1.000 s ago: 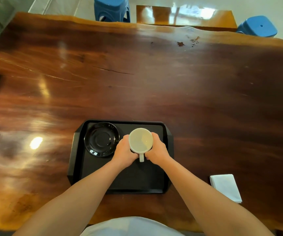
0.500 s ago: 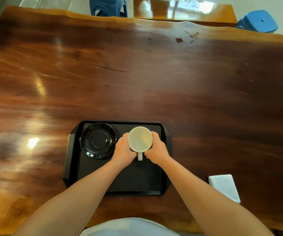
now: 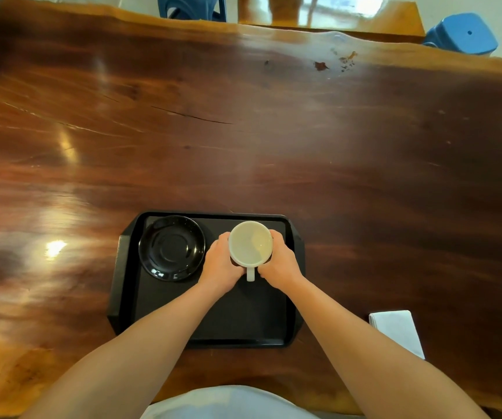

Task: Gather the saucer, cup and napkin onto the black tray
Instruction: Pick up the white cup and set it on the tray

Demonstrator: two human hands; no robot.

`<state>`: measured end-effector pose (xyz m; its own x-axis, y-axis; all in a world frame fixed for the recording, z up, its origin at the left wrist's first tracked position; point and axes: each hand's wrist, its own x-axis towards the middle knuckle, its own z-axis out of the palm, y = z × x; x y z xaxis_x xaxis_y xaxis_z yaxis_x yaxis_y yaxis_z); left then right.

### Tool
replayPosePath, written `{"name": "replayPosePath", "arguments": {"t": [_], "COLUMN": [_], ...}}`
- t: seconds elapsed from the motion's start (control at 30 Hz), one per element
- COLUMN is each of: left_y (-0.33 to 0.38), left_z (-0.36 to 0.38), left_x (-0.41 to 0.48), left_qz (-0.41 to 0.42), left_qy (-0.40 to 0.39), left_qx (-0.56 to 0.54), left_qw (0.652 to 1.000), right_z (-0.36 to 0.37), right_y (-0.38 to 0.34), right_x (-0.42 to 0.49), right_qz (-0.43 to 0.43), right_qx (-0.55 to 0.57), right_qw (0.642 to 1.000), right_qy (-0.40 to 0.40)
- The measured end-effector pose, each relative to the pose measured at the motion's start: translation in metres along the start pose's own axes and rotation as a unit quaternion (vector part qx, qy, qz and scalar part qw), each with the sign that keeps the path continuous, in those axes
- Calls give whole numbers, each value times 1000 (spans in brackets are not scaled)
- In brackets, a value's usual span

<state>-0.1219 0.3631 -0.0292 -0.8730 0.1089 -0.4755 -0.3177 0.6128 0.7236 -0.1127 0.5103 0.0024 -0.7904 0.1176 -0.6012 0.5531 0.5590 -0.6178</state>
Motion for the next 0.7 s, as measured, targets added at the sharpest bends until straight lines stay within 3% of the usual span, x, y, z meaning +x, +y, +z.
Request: {"name": "replayPosePath", "arguments": {"t": [0.7], "left_y": [-4], "left_z": [1], "left_x": [-8], "left_qz": [-8], "left_qy": [-20], "left_qx": [-22], "left_qw": [1000], "right_z": [7], "right_y": [11], "right_x": [-3], "right_qz": [-8], "right_qx": [6], "right_qw": [1000], "right_qy": [22]}}
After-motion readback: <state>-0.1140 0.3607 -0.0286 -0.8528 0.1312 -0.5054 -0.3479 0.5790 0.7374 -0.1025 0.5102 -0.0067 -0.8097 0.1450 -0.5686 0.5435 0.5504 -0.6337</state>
